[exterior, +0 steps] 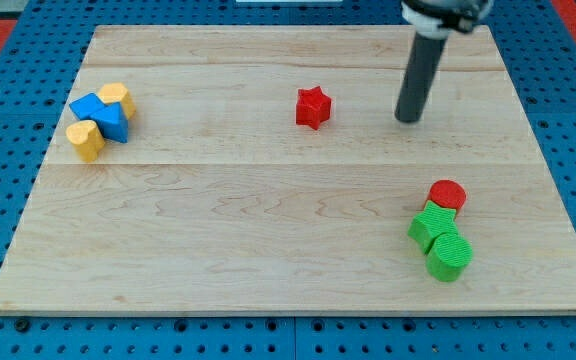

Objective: Put the red star to the left of the red circle

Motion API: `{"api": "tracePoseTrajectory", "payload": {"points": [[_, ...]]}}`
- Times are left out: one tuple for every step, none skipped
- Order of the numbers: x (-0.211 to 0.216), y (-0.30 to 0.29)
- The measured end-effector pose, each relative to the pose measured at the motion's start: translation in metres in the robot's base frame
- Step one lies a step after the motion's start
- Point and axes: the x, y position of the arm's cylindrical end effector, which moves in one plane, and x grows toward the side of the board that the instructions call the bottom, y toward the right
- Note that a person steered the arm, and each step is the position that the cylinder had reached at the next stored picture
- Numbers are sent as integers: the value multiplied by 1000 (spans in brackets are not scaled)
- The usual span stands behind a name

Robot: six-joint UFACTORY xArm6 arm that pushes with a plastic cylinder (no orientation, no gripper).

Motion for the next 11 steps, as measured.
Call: {"api": "tracePoseTrajectory", "payload": {"points": [[-36, -64], [-1, -115], [31, -89], [51, -82], [-9, -92], [-8, -146], [38, -149], [62, -113], [86, -58], [128, -29], [106, -38]]}}
